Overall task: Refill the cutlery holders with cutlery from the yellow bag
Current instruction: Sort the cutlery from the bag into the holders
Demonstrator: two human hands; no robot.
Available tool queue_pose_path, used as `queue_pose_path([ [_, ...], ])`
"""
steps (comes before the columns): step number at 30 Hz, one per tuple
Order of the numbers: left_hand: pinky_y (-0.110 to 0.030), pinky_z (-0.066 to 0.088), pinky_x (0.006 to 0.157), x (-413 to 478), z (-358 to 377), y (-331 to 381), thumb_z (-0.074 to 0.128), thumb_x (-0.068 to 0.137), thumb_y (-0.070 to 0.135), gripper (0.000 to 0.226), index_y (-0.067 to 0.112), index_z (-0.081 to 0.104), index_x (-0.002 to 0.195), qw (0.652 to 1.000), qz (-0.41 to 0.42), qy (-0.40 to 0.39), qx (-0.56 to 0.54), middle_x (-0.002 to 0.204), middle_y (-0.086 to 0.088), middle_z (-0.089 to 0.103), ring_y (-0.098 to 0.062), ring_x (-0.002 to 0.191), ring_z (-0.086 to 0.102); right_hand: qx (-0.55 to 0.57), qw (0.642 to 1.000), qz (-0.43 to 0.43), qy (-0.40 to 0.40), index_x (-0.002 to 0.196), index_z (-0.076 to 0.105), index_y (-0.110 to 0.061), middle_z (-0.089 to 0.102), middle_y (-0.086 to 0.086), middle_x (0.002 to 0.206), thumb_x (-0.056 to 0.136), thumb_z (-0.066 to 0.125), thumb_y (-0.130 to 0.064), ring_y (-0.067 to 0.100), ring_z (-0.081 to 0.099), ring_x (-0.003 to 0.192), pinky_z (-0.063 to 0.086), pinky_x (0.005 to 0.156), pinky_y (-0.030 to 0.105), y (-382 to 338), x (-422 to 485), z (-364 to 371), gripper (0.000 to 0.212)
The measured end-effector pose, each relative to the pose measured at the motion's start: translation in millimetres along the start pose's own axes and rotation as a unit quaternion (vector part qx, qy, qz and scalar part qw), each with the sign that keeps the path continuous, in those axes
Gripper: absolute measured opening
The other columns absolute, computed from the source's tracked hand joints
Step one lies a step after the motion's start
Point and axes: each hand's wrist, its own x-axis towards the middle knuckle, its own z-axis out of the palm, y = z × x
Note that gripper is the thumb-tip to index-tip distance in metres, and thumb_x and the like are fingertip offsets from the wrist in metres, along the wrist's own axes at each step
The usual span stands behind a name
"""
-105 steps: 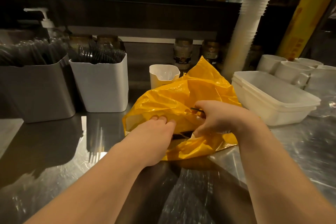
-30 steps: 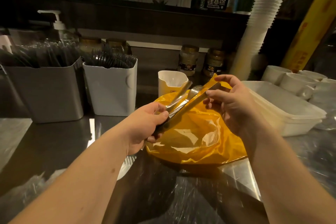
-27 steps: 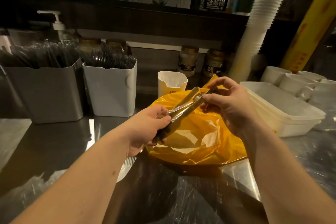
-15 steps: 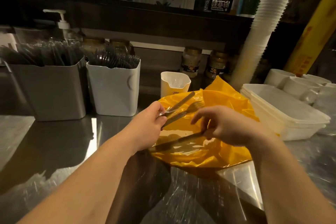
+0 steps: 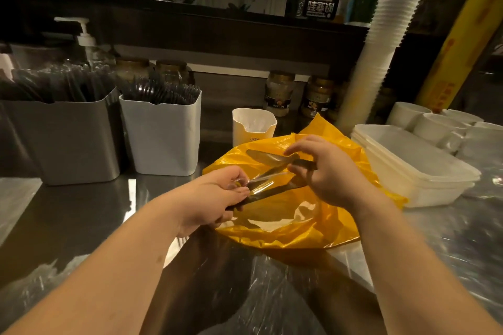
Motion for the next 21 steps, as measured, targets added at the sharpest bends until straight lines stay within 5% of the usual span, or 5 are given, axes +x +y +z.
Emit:
queue_pose_path([
  [5,-0.019,0.039,0.053,-1,-1,1,0.054,0.103,0.022,0.008,0.026,0.059,0.108,1.000,0.000,-0.020,-0.004,0.092,-0.010,0.060,-0.011,0.059,0.045,0.048,0.998,0.025,-0.040,0.096,0.067,-0.032,0.065,-0.013,0.096,0.097,0.062,-0.007,0.009,0.061,0.091,0.048,0.068,0.018,9,1,-7,0.025],
  [13,-0.019,0.033,0.047,-1,-5,0,0.053,0.104,0.016,0.011,0.022,0.058,0.111,0.999,-0.028,-0.038,-0.010,0.088,-0.009,0.053,-0.010,0.056,0.040,-0.002,0.993,0.110,-0.044,0.097,0.063,-0.031,0.063,-0.006,0.095,0.102,0.055,-0.021,0.013,0.058,0.089,0.043,0.064,0.021,37,3,-27,0.013],
  [21,-0.019,0.031,0.045,1,-4,1,0.053,0.104,0.020,0.010,0.019,0.059,0.112,0.998,-0.039,-0.002,-0.039,0.082,-0.008,0.054,-0.009,0.054,0.037,-0.056,0.990,0.044,-0.122,0.106,0.065,-0.033,0.063,-0.013,0.103,0.097,0.064,-0.031,0.009,0.058,0.098,0.053,0.083,0.024,17,0,-7,0.009],
])
